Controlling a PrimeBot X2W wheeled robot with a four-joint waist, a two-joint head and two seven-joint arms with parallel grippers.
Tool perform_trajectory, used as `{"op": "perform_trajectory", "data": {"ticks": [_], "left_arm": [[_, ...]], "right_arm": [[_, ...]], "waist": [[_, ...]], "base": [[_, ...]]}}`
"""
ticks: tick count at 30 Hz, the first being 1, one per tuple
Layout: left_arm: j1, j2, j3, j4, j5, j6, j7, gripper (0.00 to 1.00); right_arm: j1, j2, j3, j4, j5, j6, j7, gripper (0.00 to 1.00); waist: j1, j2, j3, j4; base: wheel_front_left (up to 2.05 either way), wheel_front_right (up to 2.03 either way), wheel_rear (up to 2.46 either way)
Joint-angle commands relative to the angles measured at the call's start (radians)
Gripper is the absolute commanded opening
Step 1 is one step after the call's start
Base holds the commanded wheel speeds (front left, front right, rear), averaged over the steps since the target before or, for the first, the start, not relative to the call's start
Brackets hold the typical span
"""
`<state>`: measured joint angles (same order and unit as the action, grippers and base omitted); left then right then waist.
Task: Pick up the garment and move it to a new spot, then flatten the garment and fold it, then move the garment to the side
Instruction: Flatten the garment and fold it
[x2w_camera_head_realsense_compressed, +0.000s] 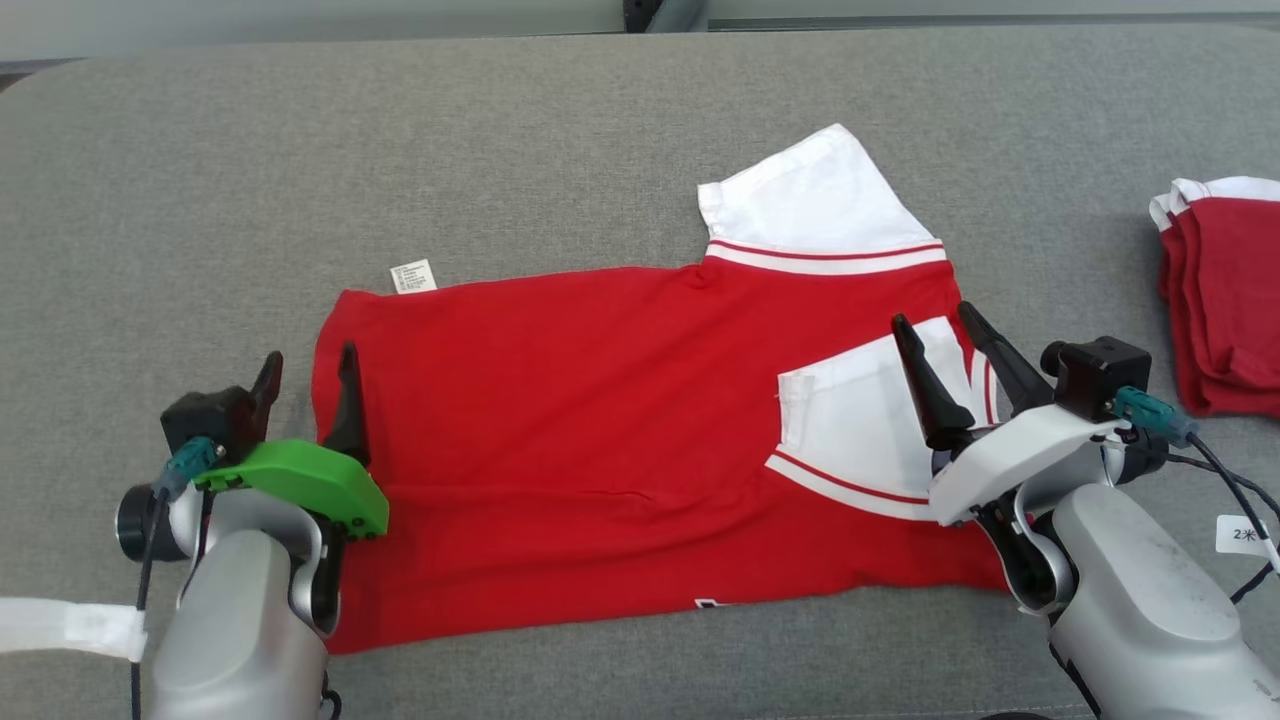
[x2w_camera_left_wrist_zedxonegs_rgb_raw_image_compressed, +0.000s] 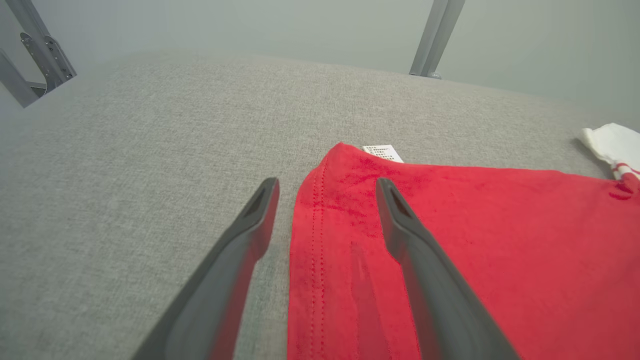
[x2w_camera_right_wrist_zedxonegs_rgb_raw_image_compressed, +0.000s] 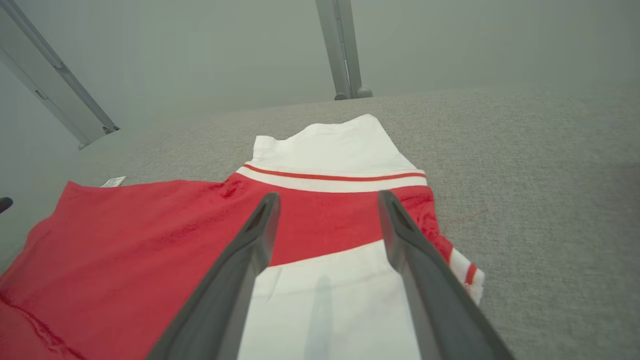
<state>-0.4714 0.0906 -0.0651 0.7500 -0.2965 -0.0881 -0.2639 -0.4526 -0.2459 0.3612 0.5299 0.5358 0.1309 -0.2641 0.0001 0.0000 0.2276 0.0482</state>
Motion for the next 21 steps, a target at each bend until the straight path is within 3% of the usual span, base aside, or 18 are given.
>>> {"op": "perform_trajectory", "data": {"ticks": [1, 13, 20, 21], "left_arm": [[-0.059, 0.021, 0.002, 0.047, 0.012, -0.008, 0.0, 1.0], [-0.244, 0.099, 0.023, 0.288, 0.002, 0.013, 0.0, 1.0], [-0.263, 0.082, 0.007, 0.345, 0.011, 0.005, 0.002, 1.0], [-0.263, 0.079, 0.005, 0.345, 0.011, 0.003, 0.002, 0.95]], "right_arm": [[0.012, -0.008, -0.012, -0.013, -0.003, -0.001, 0.0, 1.0], [-0.012, -0.008, -0.025, -0.066, 0.002, -0.001, 0.0, 1.0], [-0.011, -0.021, -0.034, -0.079, -0.003, -0.001, 0.0, 1.0], [-0.014, -0.021, -0.035, -0.081, -0.004, -0.001, 0.0, 1.0]], "waist": [[-0.0001, 0.0, 0.042, -0.047], [-0.0001, 0.0, 0.113, -0.113], [-0.0001, 0.0, 0.128, -0.113], [-0.0001, 0.0, 0.129, -0.112]], "base": [[0.0, 0.0, 0.0], [0.0, 0.0, 0.0], [0.0, 0.0, 0.0], [0.0, 0.0, 0.0]]}}
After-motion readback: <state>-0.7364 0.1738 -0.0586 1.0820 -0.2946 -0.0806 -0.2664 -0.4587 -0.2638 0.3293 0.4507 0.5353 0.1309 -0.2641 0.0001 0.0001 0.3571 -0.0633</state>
